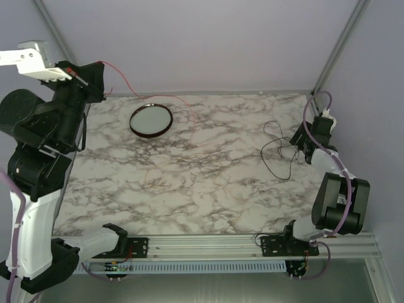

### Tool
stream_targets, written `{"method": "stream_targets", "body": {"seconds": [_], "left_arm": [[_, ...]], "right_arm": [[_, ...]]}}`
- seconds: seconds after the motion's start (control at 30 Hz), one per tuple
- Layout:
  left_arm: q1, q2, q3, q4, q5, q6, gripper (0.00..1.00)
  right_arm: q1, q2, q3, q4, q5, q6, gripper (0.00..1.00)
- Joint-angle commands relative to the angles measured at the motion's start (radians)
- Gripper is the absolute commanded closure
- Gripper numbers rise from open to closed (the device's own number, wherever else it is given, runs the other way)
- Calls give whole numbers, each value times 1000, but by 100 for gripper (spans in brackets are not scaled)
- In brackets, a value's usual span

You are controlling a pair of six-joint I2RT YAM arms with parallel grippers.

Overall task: Zip-tie the wires
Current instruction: Untie the cable at the center of the board, then place the cable at the center of the board.

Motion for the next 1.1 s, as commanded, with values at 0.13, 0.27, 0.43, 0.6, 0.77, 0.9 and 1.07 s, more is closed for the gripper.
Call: {"method": "stream_targets", "body": {"seconds": [0.13, 0.27, 0.43, 0.6, 0.77, 0.9, 1.07], "left_arm": [[4, 88, -78, 61, 115, -29, 100], [4, 128, -104, 70, 135, -44, 100], [4, 130, -149, 92, 122, -67, 100], [4, 126, -208, 114, 178, -118, 100], [5, 143, -216, 140, 240, -142, 100], [-2, 192, -191, 157, 319, -173, 100], [-40, 256, -134, 149, 340, -155, 100]], "right_arm": [[37, -70, 82, 20, -68, -13, 20], [73, -126, 79, 33, -17, -1, 10], [111, -204, 24, 97, -52, 44, 9], [220, -283, -77, 247, -81, 42, 8], [349, -345, -147, 352, -4, 8, 8], [407, -375, -182, 429, 25, -21, 4], [458, -410, -219, 489, 13, -102, 1]]}}
